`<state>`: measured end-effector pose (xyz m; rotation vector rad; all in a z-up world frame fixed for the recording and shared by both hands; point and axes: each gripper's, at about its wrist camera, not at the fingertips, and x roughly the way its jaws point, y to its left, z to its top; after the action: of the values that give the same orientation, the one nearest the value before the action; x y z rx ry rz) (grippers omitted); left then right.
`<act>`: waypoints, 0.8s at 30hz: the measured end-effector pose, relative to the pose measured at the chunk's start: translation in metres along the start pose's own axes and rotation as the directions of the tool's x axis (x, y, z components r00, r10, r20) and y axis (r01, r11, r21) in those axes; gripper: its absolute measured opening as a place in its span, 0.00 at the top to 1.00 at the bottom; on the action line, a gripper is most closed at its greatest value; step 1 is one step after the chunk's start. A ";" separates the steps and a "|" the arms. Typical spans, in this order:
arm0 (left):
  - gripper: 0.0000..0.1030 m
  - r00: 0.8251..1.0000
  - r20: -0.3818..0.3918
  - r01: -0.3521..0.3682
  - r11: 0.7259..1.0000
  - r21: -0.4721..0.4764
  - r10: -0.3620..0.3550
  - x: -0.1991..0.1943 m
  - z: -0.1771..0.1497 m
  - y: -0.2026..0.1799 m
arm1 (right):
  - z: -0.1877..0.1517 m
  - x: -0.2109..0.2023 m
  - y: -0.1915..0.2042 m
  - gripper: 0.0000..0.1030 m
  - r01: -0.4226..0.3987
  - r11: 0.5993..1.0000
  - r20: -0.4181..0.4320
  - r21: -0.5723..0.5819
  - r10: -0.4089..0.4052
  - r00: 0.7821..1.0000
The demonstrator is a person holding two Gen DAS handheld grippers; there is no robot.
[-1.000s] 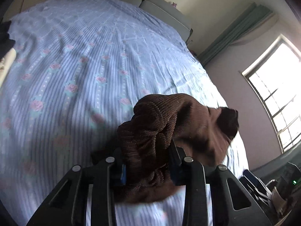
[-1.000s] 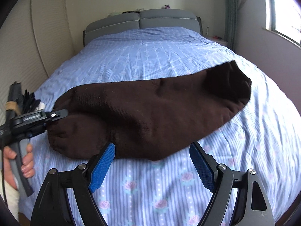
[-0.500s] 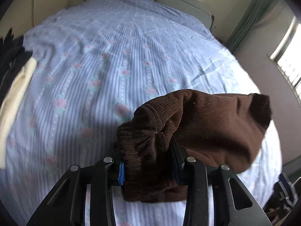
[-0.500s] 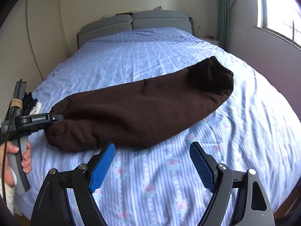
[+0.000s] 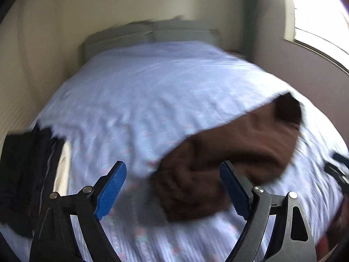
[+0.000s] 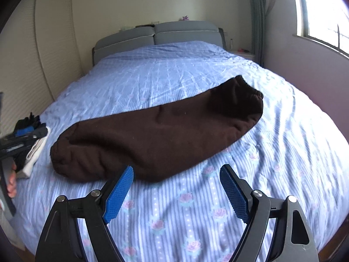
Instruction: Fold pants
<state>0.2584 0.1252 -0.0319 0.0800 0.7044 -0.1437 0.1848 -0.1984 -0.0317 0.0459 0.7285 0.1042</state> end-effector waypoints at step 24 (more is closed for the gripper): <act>0.59 0.880 -0.441 0.324 0.901 0.287 -0.176 0.242 0.103 -0.132 | -0.016 0.085 -0.046 0.20 -0.105 0.969 -0.095 0.225 0.129 0.987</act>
<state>0.4857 -0.0427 -0.1138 0.3733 1.1011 -0.5211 0.2408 -0.2344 -0.1034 0.2973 0.8446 0.1398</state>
